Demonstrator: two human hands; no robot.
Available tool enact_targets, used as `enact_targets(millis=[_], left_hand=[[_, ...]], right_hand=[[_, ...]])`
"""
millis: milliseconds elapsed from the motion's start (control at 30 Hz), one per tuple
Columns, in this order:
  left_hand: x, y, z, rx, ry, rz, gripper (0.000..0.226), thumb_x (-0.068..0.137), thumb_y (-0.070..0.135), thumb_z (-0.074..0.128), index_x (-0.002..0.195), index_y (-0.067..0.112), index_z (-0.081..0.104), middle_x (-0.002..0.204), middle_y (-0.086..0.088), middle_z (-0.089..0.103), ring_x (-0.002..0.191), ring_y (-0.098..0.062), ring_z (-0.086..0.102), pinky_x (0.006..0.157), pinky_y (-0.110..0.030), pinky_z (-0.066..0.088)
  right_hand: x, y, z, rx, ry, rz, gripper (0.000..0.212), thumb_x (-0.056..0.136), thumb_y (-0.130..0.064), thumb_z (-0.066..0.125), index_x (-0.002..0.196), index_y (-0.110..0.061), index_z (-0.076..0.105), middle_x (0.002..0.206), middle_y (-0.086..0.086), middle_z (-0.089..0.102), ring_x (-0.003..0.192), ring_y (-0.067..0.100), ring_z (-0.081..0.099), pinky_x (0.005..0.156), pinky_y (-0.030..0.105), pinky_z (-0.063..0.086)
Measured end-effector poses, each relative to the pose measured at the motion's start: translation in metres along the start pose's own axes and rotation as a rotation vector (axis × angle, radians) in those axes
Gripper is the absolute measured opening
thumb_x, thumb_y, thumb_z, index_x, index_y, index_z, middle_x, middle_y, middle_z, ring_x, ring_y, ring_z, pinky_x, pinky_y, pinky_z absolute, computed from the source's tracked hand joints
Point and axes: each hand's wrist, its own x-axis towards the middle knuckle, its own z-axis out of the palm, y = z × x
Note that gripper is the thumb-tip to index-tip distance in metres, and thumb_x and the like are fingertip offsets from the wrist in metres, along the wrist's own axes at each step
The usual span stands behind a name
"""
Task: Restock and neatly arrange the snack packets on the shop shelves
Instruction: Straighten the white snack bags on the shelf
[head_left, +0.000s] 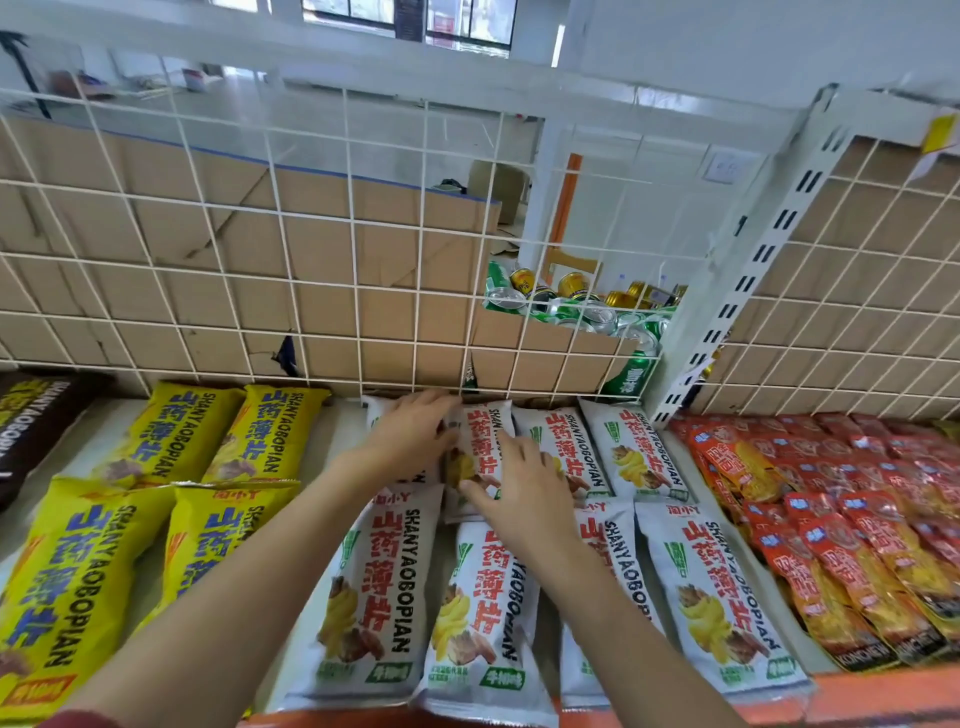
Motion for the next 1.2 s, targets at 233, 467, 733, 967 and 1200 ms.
enact_targets(millis=[233,467,733,967,1200], left_hand=[[-0.065,-0.020,0.004,-0.112,0.183,-0.171,0.052,0.094,0.032,0.049,0.141,0.016,0.035,0.146,-0.005,0.035,0.133,-0.022,0.032,0.109,-0.037,0.030],[-0.112,-0.009,0.021,-0.177,0.205,-0.325,0.075,0.086,0.052,0.053,0.146,0.021,0.022,0.152,-0.003,0.022,0.138,-0.022,0.022,0.110,-0.034,0.024],[-0.134,-0.002,0.027,-0.507,0.416,-0.433,0.074,0.080,0.037,0.069,0.140,0.014,0.034,0.138,-0.005,0.040,0.125,-0.017,0.040,0.098,-0.027,0.034],[-0.134,0.000,0.025,-0.746,0.604,-0.350,0.053,0.086,0.018,0.064,0.134,0.016,0.043,0.123,0.010,0.045,0.117,-0.010,0.046,0.096,-0.026,0.039],[-0.117,0.001,0.031,-0.727,0.547,-0.420,0.047,0.090,0.021,0.058,0.134,0.017,0.043,0.123,0.001,0.043,0.108,-0.006,0.043,0.080,-0.004,0.037]], right_hand=[[0.006,0.007,-0.009,0.117,-0.016,-0.119,0.061,0.092,-0.040,0.049,0.144,-0.019,0.026,0.147,0.003,0.030,0.134,0.021,0.031,0.107,0.034,0.029],[0.000,-0.008,-0.002,0.174,-0.135,-0.259,0.044,0.091,-0.039,0.051,0.130,-0.018,0.050,0.133,0.000,0.049,0.124,0.019,0.042,0.100,0.031,0.035],[-0.006,-0.022,0.006,0.295,-0.167,-0.236,0.028,0.086,-0.031,0.062,0.111,-0.019,0.057,0.106,-0.001,0.060,0.098,0.016,0.055,0.084,0.031,0.046],[-0.027,-0.014,-0.002,0.322,0.021,-0.165,0.030,0.088,-0.026,0.057,0.118,-0.020,0.055,0.114,-0.006,0.057,0.104,0.010,0.053,0.087,0.026,0.046],[-0.054,0.000,-0.001,0.167,-0.024,-0.119,0.041,0.090,-0.035,0.052,0.128,-0.023,0.045,0.130,-0.006,0.046,0.121,0.011,0.041,0.100,0.027,0.036]])
